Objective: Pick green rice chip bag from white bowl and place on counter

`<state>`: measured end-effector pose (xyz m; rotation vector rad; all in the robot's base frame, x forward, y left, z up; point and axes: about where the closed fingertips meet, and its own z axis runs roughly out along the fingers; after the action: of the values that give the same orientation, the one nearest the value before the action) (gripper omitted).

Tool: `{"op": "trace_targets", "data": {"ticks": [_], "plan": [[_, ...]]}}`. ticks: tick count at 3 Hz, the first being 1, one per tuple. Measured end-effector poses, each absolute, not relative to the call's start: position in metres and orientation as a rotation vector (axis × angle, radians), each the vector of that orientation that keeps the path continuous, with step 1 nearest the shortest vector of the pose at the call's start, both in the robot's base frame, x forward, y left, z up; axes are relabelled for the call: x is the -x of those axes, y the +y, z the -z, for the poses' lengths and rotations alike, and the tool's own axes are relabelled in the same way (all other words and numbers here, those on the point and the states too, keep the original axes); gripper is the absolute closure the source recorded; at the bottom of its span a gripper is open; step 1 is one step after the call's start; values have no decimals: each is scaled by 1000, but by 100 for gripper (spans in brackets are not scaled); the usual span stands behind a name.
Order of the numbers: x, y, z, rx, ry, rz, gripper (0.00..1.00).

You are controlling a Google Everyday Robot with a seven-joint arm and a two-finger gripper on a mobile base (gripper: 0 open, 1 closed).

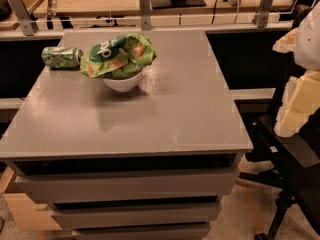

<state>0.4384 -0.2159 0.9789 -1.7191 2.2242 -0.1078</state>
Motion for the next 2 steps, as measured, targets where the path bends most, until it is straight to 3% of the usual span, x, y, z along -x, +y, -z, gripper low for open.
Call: {"op": "trace_targets", "data": {"ticks": [2], "plan": [[-459,-202,-988,1733,2146,137,0]]}}
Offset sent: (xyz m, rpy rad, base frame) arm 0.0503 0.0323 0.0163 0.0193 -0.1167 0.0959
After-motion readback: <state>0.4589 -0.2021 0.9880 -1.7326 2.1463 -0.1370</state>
